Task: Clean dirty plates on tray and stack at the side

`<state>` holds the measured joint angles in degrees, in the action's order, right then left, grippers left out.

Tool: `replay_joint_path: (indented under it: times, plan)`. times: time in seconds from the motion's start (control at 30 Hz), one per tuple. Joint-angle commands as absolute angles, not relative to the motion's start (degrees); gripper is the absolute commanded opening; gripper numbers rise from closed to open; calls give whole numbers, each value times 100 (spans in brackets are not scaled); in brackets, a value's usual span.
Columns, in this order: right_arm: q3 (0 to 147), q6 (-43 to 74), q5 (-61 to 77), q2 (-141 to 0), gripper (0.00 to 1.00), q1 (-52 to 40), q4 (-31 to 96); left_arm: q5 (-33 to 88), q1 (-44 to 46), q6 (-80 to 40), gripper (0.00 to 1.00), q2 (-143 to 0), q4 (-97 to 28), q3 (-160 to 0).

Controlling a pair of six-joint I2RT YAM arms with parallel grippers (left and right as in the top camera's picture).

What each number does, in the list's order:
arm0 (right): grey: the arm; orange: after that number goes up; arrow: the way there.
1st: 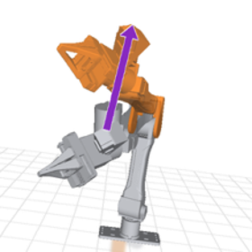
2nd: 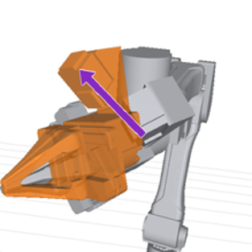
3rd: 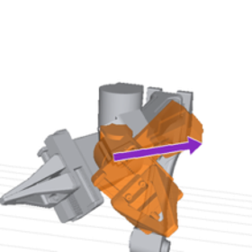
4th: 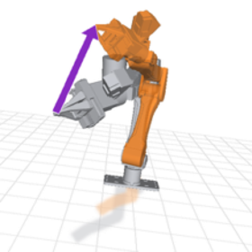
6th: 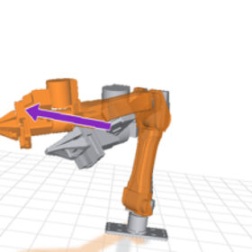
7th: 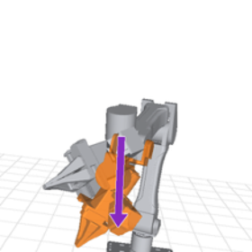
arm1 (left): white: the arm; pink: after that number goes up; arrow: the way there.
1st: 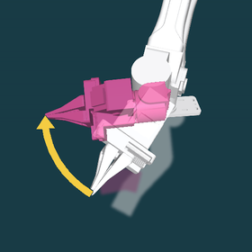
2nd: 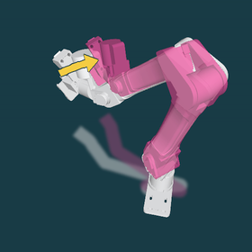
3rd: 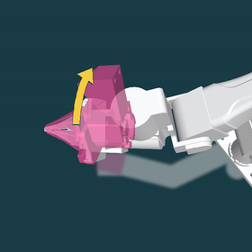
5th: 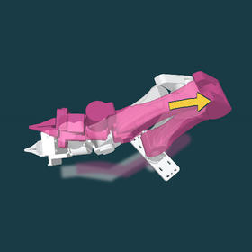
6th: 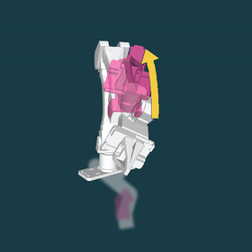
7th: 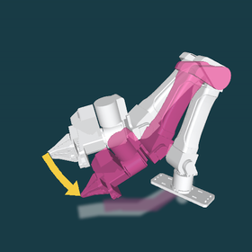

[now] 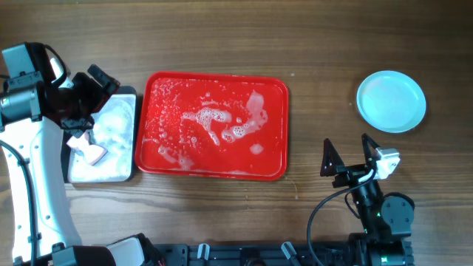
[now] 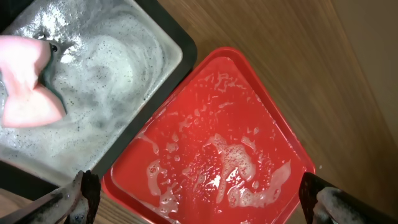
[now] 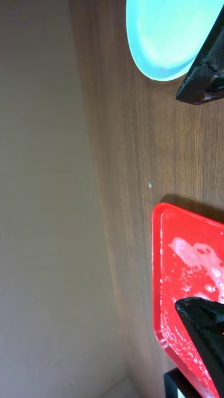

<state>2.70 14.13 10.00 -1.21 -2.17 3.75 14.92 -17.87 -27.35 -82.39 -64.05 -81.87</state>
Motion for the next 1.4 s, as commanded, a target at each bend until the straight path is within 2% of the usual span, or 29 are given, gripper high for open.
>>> replay_joint_path:
  times: [0.0,0.2,0.3,1.07,1.23,1.37]
  plan:
    - [209,1500,888,-19,100,-242,322,1540,-1813,-2788,100,-8252,-6399,-8176]
    - [27,1496,891,-16,100,-242,-567,1540,-1813,-2788,100,-8252,-6399,-8176]
    - [27,1525,895,-16,100,-242,-30,1540,-1813,-2788,100,-8252,-6399,-8176]
    - [30,1584,934,-134,100,-242,-69,1527,-1802,-2773,100,-8128,-6396,-8173]
    - [30,1588,934,-134,100,-242,-69,519,-1520,-2729,100,-7078,-6294,-8173]
    - [30,1586,934,-134,100,-242,-69,-510,-714,-2716,100,-6023,-5581,-7800]
